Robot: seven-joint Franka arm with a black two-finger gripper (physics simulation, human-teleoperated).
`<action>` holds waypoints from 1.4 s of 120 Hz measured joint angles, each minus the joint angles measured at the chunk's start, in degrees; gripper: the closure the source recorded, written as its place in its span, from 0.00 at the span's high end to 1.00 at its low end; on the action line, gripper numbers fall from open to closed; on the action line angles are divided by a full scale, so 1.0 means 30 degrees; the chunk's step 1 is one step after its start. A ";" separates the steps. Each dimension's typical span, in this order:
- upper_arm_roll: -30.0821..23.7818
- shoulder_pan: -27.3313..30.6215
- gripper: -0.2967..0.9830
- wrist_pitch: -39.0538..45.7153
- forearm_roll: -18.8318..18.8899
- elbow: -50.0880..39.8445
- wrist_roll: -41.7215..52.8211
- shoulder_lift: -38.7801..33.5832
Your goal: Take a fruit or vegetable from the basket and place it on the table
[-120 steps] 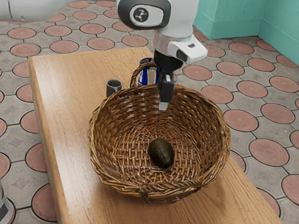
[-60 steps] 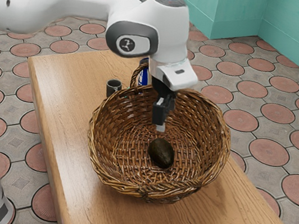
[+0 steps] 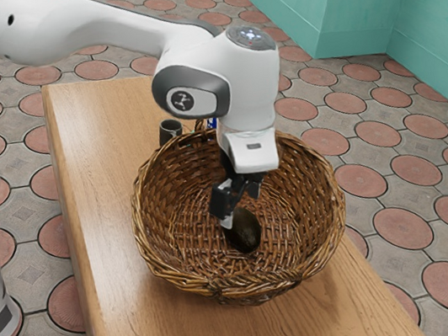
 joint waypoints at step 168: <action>-0.2529 -0.5391 0.55 -0.0060 -0.0739 0.3077 0.2884 -0.1874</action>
